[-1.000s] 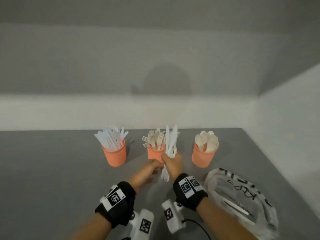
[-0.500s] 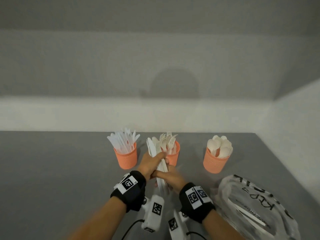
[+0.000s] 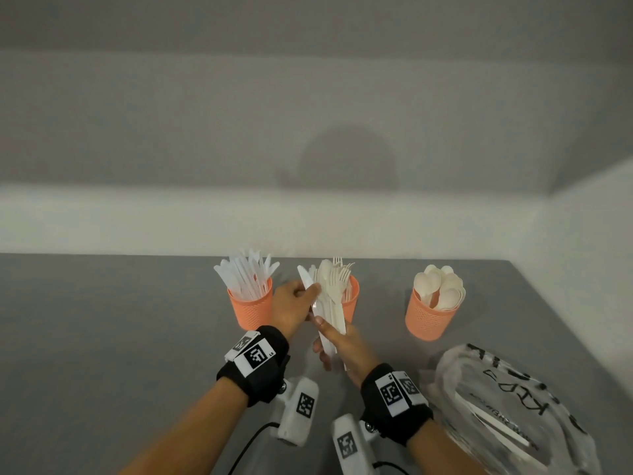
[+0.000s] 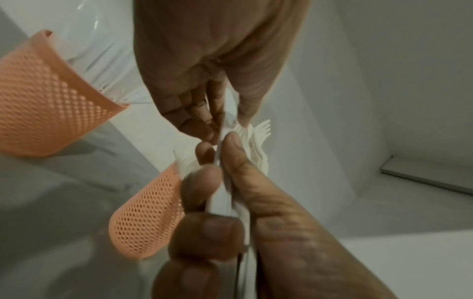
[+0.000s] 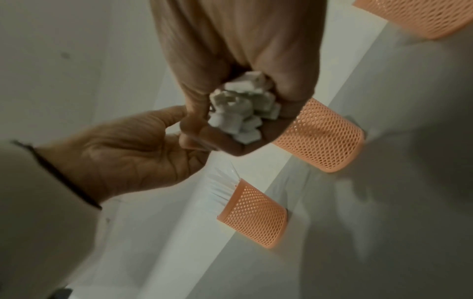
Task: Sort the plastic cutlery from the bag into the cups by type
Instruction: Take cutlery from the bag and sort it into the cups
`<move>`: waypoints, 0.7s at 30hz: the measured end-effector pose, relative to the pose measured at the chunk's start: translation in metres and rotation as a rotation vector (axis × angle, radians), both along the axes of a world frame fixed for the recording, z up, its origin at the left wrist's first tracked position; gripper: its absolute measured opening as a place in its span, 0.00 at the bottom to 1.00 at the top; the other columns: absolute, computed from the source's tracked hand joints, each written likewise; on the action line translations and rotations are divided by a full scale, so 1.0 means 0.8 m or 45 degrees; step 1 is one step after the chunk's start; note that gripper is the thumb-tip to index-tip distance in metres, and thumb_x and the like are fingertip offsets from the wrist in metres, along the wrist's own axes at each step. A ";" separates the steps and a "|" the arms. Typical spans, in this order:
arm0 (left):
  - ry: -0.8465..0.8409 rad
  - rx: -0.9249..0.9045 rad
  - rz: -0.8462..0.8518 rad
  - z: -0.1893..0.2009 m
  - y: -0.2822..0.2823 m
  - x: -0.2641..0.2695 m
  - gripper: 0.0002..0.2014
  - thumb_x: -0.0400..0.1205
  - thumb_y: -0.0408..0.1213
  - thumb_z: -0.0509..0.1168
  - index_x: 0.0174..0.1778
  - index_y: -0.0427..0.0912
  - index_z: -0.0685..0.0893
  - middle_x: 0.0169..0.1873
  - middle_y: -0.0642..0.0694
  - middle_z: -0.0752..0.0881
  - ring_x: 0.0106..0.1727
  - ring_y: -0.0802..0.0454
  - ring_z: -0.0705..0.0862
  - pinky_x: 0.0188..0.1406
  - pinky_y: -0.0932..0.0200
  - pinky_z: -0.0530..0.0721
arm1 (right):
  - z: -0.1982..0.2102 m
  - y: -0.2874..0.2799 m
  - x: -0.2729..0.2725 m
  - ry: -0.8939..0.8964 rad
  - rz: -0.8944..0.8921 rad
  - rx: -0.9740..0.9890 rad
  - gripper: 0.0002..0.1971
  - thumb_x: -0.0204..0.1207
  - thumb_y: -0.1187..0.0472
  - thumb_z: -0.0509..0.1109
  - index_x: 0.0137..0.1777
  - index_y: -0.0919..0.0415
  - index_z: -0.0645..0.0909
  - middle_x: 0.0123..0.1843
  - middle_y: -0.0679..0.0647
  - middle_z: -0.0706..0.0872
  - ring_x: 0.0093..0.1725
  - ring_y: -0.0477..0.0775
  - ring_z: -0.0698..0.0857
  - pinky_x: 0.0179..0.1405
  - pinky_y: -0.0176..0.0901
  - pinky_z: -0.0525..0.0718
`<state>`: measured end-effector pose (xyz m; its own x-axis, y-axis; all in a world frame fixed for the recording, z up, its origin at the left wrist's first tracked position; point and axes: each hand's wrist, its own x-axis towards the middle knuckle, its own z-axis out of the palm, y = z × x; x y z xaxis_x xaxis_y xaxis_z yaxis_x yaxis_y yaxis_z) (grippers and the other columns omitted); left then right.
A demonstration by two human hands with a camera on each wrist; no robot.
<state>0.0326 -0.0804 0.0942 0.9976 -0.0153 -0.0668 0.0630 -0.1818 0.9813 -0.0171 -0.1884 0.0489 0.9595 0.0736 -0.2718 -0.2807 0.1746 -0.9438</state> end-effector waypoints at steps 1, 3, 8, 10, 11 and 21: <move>0.003 0.021 0.002 -0.003 0.001 0.002 0.12 0.80 0.35 0.66 0.31 0.40 0.78 0.26 0.45 0.81 0.28 0.51 0.82 0.35 0.54 0.86 | 0.000 0.001 0.001 0.002 -0.007 0.004 0.12 0.79 0.50 0.66 0.59 0.52 0.77 0.26 0.53 0.83 0.19 0.48 0.75 0.19 0.38 0.73; 0.015 0.026 -0.007 -0.006 0.004 0.002 0.09 0.80 0.35 0.67 0.34 0.36 0.80 0.28 0.42 0.84 0.27 0.48 0.83 0.41 0.48 0.88 | 0.000 0.001 0.003 0.016 -0.020 0.041 0.13 0.79 0.48 0.65 0.59 0.53 0.77 0.27 0.54 0.84 0.18 0.48 0.75 0.19 0.37 0.74; -0.024 -0.163 0.137 -0.003 0.004 -0.002 0.07 0.84 0.35 0.59 0.40 0.41 0.73 0.32 0.40 0.87 0.33 0.43 0.86 0.42 0.47 0.88 | 0.003 -0.001 0.003 0.122 -0.049 0.129 0.13 0.81 0.48 0.62 0.53 0.58 0.78 0.26 0.54 0.84 0.20 0.47 0.78 0.20 0.37 0.77; -0.043 -0.254 0.219 0.004 0.007 0.002 0.08 0.86 0.36 0.55 0.40 0.45 0.70 0.26 0.44 0.85 0.28 0.47 0.84 0.35 0.50 0.86 | 0.002 -0.004 0.001 0.155 -0.051 0.149 0.13 0.81 0.49 0.62 0.51 0.59 0.77 0.26 0.53 0.82 0.21 0.47 0.79 0.22 0.38 0.80; -0.061 -0.245 0.254 0.005 0.010 0.006 0.09 0.86 0.37 0.55 0.39 0.46 0.70 0.23 0.46 0.82 0.24 0.50 0.81 0.29 0.53 0.82 | 0.001 -0.006 0.000 0.159 -0.047 0.156 0.12 0.81 0.50 0.61 0.50 0.59 0.76 0.25 0.52 0.80 0.21 0.47 0.79 0.23 0.39 0.80; 0.126 -0.137 -0.169 -0.010 0.003 -0.021 0.03 0.79 0.33 0.66 0.41 0.40 0.80 0.19 0.55 0.78 0.15 0.65 0.73 0.15 0.70 0.65 | 0.003 -0.003 -0.003 0.210 0.125 0.302 0.19 0.80 0.42 0.57 0.61 0.54 0.75 0.21 0.48 0.74 0.16 0.41 0.69 0.15 0.32 0.69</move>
<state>0.0158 -0.0783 0.0864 0.9751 -0.1583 -0.1554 0.1426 -0.0896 0.9857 -0.0194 -0.1911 0.0515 0.8890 0.2438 -0.3875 -0.4532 0.3490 -0.8202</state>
